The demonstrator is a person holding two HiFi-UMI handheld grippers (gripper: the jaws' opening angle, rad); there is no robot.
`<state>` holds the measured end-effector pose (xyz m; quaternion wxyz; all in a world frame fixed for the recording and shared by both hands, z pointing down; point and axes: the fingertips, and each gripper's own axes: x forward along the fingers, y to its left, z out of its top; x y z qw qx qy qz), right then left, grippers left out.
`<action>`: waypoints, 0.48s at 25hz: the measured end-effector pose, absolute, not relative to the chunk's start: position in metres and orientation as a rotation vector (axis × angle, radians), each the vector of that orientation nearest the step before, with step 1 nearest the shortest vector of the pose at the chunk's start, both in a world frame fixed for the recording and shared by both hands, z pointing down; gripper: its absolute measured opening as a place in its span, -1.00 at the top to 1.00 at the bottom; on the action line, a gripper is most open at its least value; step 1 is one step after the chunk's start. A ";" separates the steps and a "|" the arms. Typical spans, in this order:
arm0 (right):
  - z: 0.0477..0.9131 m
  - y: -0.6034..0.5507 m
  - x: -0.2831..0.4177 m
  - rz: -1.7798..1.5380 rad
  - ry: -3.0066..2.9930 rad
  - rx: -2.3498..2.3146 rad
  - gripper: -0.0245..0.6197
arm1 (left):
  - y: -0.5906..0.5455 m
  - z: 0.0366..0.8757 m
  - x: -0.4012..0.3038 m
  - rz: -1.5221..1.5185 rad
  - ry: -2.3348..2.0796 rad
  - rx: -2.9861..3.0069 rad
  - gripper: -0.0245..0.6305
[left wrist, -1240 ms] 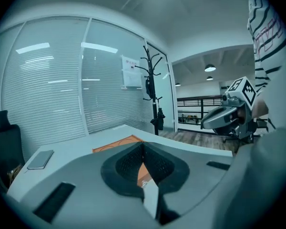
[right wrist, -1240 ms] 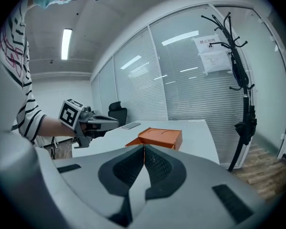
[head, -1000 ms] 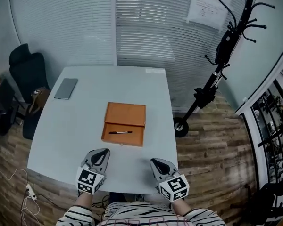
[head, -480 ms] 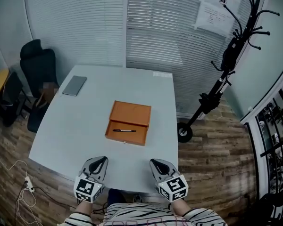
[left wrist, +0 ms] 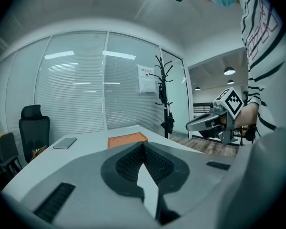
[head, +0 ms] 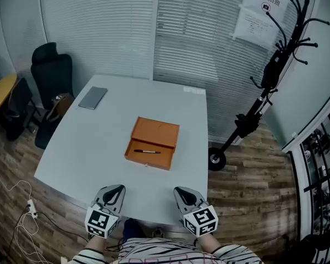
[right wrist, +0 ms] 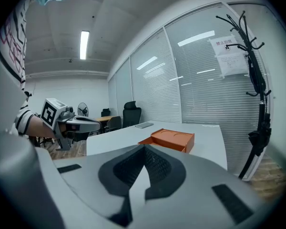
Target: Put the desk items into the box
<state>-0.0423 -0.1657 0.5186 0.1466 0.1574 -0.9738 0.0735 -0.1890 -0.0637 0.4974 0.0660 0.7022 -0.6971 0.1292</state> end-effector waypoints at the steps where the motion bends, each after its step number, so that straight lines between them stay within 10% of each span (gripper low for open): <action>1: 0.519 -0.165 -0.042 0.212 -2.804 0.455 0.85 | -0.063 0.498 -0.189 0.388 -2.107 2.114 0.86; 12: 0.523 -0.167 -0.040 0.225 -2.796 0.480 0.85 | -0.066 0.501 -0.190 0.368 -2.110 2.105 0.86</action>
